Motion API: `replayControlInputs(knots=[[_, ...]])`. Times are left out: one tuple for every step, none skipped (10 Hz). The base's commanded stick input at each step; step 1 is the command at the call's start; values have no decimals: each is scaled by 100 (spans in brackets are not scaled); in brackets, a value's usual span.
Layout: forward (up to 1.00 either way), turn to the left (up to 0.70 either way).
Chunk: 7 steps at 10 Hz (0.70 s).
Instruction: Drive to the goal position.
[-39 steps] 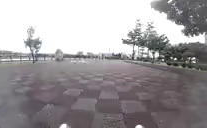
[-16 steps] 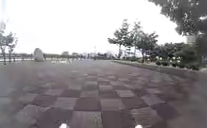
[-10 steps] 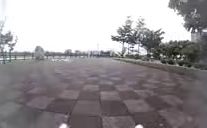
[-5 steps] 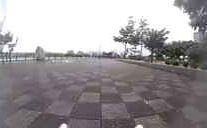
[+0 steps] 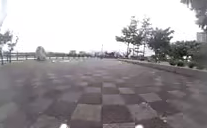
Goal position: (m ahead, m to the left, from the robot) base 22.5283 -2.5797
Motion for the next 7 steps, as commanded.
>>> replayControlInputs(knots=[[85,1],[85,-6],[85,-14],[85,-21],[85,-28],[85,-31],[85,-33]])
